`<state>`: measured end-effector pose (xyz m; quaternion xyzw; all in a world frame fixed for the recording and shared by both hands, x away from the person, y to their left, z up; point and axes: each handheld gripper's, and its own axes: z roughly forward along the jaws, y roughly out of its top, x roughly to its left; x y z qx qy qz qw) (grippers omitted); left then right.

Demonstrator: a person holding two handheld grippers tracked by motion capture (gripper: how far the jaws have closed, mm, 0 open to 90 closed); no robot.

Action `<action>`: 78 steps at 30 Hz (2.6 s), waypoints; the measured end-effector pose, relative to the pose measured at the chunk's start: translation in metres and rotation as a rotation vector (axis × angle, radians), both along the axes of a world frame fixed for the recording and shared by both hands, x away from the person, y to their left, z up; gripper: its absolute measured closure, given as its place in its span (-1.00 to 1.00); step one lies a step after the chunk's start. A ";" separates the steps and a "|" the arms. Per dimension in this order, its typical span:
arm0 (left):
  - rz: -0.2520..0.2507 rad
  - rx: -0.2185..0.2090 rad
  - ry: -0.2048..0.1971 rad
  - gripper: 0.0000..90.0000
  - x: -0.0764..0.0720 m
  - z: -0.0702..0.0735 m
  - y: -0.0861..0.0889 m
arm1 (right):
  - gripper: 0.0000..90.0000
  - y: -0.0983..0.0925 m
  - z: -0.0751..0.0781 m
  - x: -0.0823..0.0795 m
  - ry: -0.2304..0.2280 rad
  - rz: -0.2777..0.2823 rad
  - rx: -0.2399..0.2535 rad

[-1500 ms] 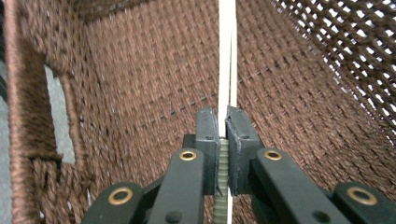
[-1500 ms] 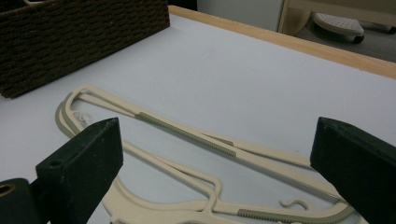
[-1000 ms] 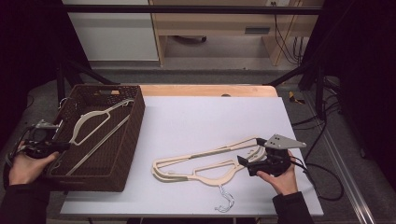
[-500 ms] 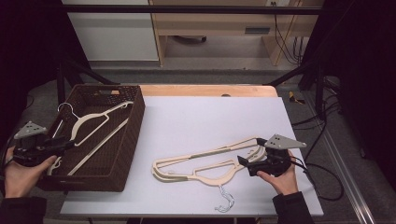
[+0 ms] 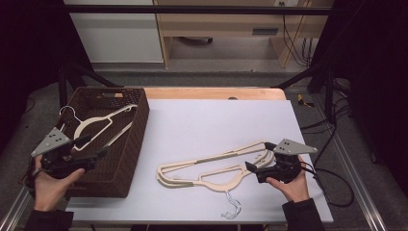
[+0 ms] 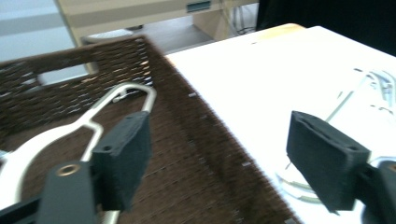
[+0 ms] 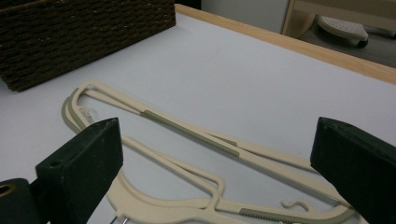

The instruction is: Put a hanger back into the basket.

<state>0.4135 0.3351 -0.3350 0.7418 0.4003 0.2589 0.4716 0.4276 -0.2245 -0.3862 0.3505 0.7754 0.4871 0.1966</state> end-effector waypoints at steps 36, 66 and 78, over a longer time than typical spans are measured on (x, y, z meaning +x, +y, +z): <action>-0.213 0.012 -0.004 -0.79 -0.008 -0.042 -0.084 | -0.75 0.060 -0.025 -0.003 0.133 0.207 -0.120; -0.237 0.052 0.012 -0.81 -0.007 -0.049 -0.094 | 0.08 0.104 -0.076 0.005 0.316 0.387 -0.338; -0.241 0.062 0.014 -0.81 -0.006 -0.051 -0.097 | 0.22 0.104 -0.077 0.011 0.289 0.420 -0.352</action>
